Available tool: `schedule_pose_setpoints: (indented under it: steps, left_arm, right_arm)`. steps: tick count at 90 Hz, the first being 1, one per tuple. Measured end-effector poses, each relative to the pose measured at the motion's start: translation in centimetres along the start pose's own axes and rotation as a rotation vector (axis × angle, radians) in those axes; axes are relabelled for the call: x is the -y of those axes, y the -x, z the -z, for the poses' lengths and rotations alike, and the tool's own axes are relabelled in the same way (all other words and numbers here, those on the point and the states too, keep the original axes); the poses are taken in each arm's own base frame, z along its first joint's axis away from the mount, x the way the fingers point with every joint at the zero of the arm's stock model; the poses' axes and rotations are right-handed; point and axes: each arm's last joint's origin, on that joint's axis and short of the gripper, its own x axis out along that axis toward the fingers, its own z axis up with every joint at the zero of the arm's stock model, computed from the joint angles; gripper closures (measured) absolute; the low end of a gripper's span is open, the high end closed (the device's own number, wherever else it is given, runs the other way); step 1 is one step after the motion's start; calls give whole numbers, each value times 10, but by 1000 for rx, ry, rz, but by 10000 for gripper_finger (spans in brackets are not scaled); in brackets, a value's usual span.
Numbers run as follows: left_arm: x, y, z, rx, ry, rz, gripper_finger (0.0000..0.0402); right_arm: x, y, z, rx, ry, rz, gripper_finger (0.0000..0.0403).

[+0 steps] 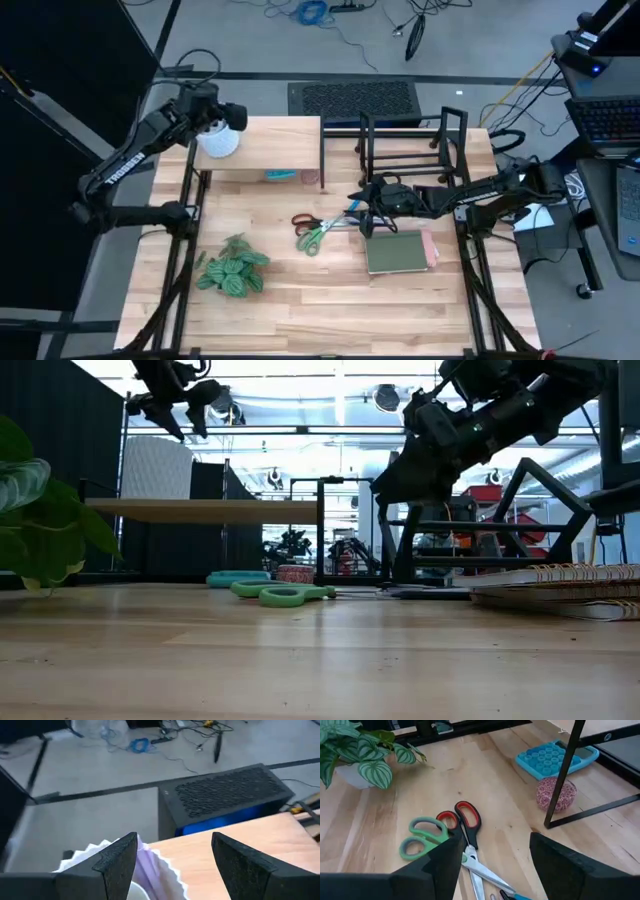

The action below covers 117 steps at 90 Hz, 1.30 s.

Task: Stock shelves
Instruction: Remove the purple pen from the white pen holder

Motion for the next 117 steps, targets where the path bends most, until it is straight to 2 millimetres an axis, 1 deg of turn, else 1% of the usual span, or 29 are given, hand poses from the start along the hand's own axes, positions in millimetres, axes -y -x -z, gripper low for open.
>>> schedule_pose_setpoints:
  steps: [24,33,38,46,66,77,85,106,117]
  left_arm:
    - [-1,-1,2,-27,17,12,159]
    - [-3,-1,2,-14,10,-65,159]
    - [-4,-1,2,-11,8,-79,159]
    - [-6,-4,2,-22,13,-83,159]
    - [-7,-21,2,-65,-9,-115,159]
    - [-6,-24,2,-73,-25,-113,162]
    - [-7,-24,2,-73,-23,-116,178]
    - [-7,-24,2,-83,-25,-109,252]
    - [-6,-24,3,-87,-26,-97,276]
  right_arm:
    - [0,0,0,-1,-31,-2,188]
    - [0,0,0,-1,-32,-2,188]
    - [0,0,0,-1,-41,-2,188]
    - [0,0,0,-1,-52,-2,188]
    - [0,0,0,-2,-51,-2,188]
    - [-2,0,1,-8,-49,-8,188]
    - [-3,1,1,-9,-42,-12,188]
    - [-3,1,2,-9,-40,-12,188]
    - [-3,1,2,-10,-40,-11,188]
